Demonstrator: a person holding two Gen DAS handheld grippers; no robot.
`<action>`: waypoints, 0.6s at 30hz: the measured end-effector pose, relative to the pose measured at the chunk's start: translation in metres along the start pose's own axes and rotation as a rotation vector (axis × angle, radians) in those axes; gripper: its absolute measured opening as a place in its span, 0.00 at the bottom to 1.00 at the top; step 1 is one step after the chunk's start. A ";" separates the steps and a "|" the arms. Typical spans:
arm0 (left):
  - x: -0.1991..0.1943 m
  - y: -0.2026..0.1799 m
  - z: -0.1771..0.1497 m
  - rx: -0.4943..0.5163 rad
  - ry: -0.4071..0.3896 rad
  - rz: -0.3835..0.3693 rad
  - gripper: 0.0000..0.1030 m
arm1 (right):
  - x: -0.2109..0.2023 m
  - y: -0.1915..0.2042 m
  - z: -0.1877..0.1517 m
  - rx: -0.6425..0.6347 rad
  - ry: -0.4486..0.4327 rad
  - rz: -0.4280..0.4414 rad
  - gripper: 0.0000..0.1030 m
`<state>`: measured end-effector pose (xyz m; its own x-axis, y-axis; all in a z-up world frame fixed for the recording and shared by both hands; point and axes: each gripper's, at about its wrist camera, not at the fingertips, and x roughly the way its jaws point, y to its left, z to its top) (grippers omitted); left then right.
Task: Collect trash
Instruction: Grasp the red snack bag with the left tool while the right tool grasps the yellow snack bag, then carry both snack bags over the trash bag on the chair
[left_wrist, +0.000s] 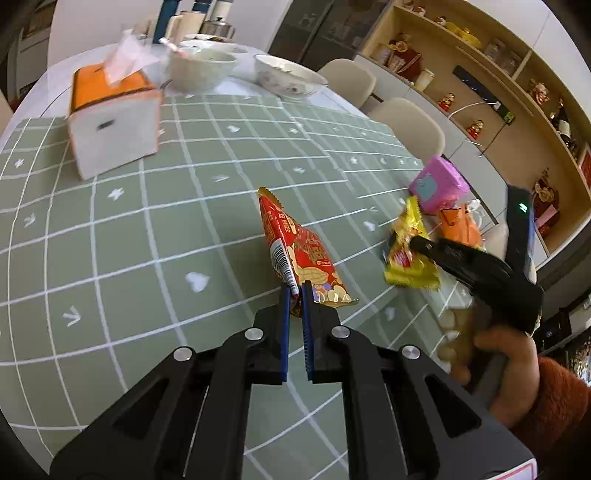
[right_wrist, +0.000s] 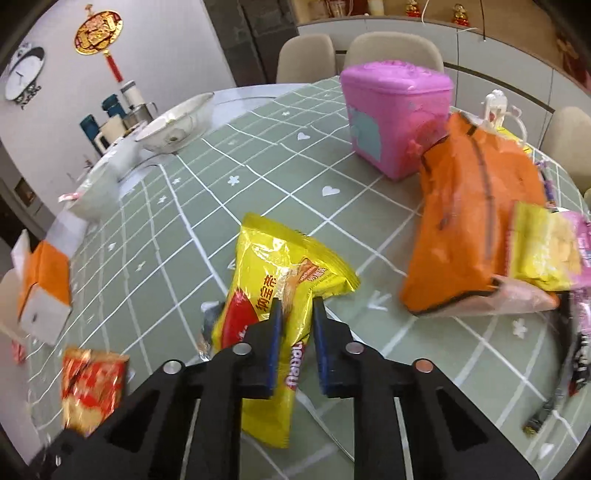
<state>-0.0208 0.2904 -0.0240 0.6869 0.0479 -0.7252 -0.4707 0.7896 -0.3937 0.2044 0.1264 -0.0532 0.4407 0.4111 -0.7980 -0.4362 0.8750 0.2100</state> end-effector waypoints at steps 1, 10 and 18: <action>0.000 -0.005 0.002 0.006 -0.003 -0.007 0.06 | -0.011 -0.004 0.000 -0.020 -0.013 0.009 0.14; 0.010 -0.081 0.026 0.106 -0.009 -0.136 0.06 | -0.105 -0.069 0.003 -0.083 -0.123 0.008 0.12; 0.022 -0.177 0.030 0.243 0.014 -0.263 0.06 | -0.164 -0.154 0.011 0.007 -0.206 -0.056 0.12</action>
<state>0.0945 0.1699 0.0468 0.7589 -0.1835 -0.6248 -0.1321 0.8961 -0.4237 0.2079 -0.0731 0.0514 0.6154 0.4042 -0.6767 -0.4008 0.8997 0.1729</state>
